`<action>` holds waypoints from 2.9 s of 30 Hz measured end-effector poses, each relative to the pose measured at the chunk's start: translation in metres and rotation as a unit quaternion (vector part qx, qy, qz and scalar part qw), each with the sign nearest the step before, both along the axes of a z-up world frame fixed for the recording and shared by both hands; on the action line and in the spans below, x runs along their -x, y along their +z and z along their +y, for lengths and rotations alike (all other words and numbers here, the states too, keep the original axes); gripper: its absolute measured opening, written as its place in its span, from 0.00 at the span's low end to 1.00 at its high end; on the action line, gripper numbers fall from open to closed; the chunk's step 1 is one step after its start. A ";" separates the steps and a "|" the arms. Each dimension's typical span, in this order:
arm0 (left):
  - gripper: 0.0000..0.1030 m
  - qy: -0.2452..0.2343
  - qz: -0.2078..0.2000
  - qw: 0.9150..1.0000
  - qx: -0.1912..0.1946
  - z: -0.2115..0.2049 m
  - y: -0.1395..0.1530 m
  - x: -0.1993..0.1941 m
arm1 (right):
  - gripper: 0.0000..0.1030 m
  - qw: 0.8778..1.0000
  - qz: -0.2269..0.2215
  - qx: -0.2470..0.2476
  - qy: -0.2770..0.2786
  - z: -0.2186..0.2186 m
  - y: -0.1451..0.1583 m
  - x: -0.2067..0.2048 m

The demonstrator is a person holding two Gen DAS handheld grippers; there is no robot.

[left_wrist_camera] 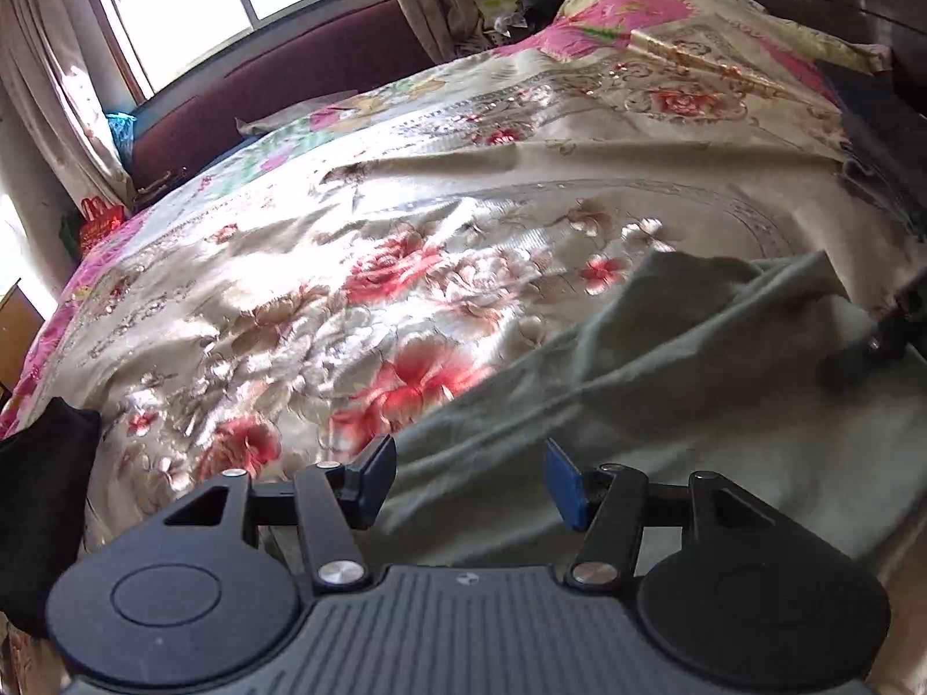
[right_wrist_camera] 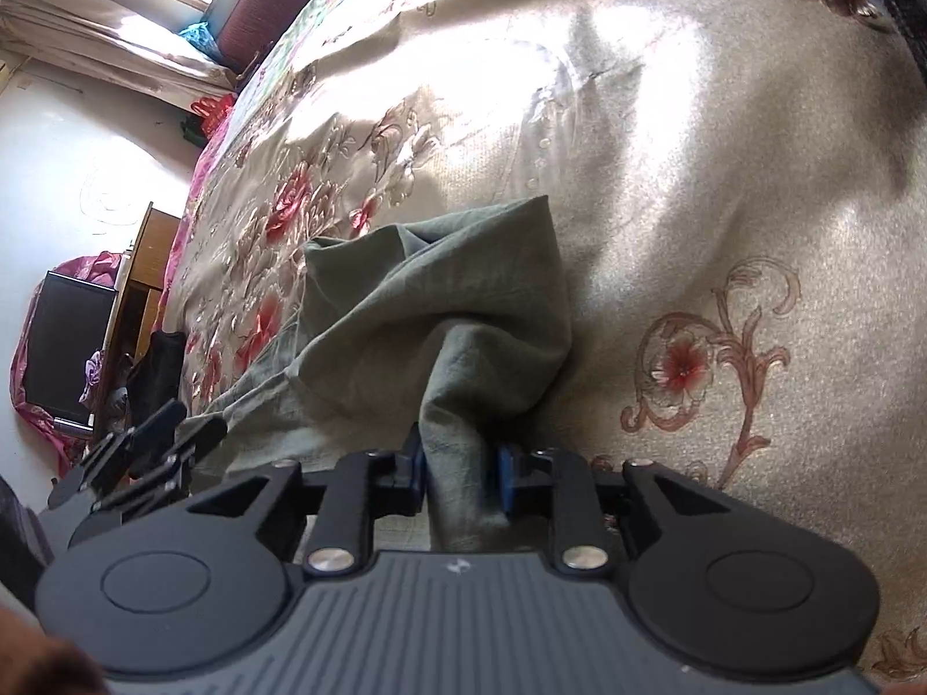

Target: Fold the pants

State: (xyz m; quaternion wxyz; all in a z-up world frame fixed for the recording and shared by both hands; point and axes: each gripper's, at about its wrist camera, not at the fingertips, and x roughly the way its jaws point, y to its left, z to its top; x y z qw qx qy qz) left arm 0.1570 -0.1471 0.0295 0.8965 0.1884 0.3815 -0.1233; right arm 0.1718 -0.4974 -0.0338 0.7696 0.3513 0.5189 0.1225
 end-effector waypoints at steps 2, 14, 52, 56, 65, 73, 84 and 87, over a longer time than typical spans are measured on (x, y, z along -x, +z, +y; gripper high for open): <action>0.68 -0.005 0.025 1.000 -0.006 -0.005 -0.016 0.006 | 0.08 1.000 0.012 -0.003 -0.014 0.001 0.006 -0.001; 0.67 0.014 0.069 0.995 0.067 0.017 -0.029 0.019 | 0.07 0.992 -0.051 0.069 0.088 0.143 0.118 -0.026; 0.68 0.110 0.106 0.952 0.264 0.135 0.041 0.090 | 0.41 0.910 -0.055 0.157 0.381 0.347 0.105 -0.098; 0.69 0.129 0.107 0.946 0.276 0.146 0.044 0.085 | 0.43 0.874 -0.102 0.206 0.429 0.350 0.104 -0.103; 0.77 0.122 0.144 0.941 0.281 0.120 0.031 0.084 | 0.53 0.809 -0.132 0.213 0.532 0.369 0.095 -0.101; 0.72 0.139 0.157 0.950 0.231 0.110 0.010 0.069 | 0.13 0.794 -0.081 0.231 0.556 0.380 0.072 -0.116; 0.26 0.140 0.125 0.955 0.230 0.147 0.033 0.065 | 0.02 0.849 -0.090 0.176 0.489 0.374 0.118 -0.142; 0.26 0.146 0.124 0.956 0.220 0.154 0.028 0.062 | 0.01 0.853 -0.101 0.178 0.480 0.382 0.112 -0.151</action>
